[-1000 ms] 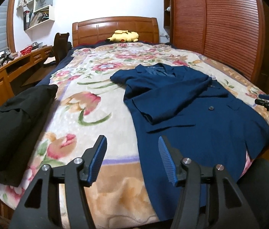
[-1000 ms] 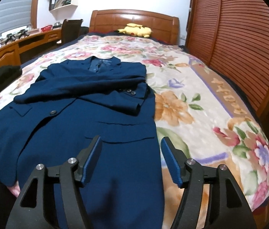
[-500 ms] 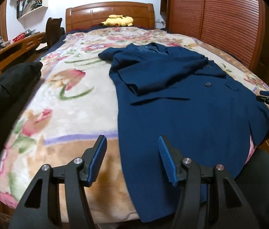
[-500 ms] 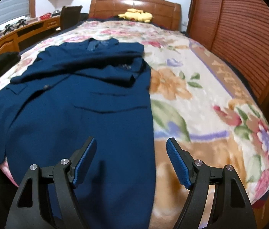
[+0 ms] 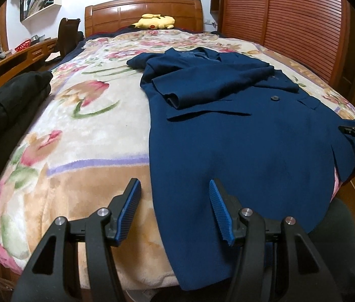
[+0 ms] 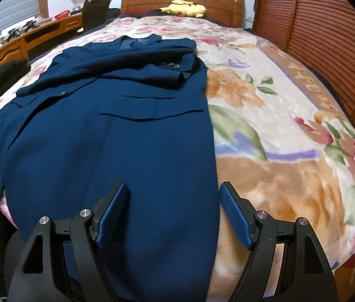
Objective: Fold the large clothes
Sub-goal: 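Close both grippers on the jacket hem side by side, then lift the hem with both grippers and carry it toward the collar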
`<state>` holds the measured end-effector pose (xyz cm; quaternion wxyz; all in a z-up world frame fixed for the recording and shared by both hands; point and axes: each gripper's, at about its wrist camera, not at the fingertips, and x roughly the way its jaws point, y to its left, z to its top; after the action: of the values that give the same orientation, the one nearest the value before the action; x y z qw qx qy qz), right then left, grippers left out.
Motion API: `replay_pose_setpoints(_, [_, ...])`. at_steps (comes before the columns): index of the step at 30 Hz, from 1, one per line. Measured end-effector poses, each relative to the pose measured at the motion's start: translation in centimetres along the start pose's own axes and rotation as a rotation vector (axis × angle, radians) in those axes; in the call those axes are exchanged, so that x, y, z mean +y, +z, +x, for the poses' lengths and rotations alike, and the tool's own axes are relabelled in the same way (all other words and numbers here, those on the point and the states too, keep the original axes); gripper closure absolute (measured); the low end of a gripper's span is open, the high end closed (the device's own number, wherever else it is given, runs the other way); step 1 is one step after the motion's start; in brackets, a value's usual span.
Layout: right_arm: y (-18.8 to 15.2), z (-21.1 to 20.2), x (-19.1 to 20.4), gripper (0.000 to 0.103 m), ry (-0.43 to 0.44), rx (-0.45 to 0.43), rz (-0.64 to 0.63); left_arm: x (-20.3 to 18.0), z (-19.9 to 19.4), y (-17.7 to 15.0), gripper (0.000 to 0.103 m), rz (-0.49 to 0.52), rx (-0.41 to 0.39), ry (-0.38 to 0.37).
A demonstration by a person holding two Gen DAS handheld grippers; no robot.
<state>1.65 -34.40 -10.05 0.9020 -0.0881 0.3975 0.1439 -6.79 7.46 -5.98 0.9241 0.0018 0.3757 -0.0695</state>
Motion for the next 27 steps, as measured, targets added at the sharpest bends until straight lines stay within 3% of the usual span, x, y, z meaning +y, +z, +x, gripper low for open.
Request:
replay_pose_setpoints(7, [-0.8, -0.5, 0.1, 0.028, 0.030, 0.003, 0.008, -0.1, -0.6, -0.3, 0.050, 0.007, -0.002, -0.050])
replay_pose_setpoints(12, [-1.0, -0.6, 0.2, 0.037, 0.058, 0.001, 0.022, 0.2, -0.9, -0.6, 0.079, -0.009, -0.011, -0.057])
replay_pose_setpoints(13, [-1.0, -0.6, 0.2, 0.041, 0.067, 0.001, 0.023, 0.3, -1.0, -0.6, 0.091, -0.018, -0.008, -0.070])
replay_pose_setpoints(14, [-0.9, -0.6, 0.3, 0.042, 0.072, 0.001, 0.023, 0.3, -1.1, -0.5, 0.096, -0.021, -0.002, -0.080])
replay_pose_setpoints(17, [-0.7, -0.7, 0.5, 0.047, 0.065, 0.003, 0.021, 0.1, -3.1, -0.3, 0.103, -0.013, -0.031, -0.093])
replay_pose_setpoints(20, [-0.3, -0.9, 0.8, 0.068, 0.062, 0.009, -0.002, -0.2, -5.3, -0.2, 0.103, -0.009, -0.078, -0.107])
replay_pose_setpoints(22, [0.1, -1.2, 1.1, 0.090, 0.063, 0.008, -0.018, -0.5, -6.7, -0.3, 0.103, 0.003, -0.098, -0.115])
replay_pose_setpoints(27, [0.6, -1.8, 1.6, 0.097, 0.069, -0.012, -0.039, -0.9, -8.6, -0.6, 0.103, 0.007, -0.136, -0.113])
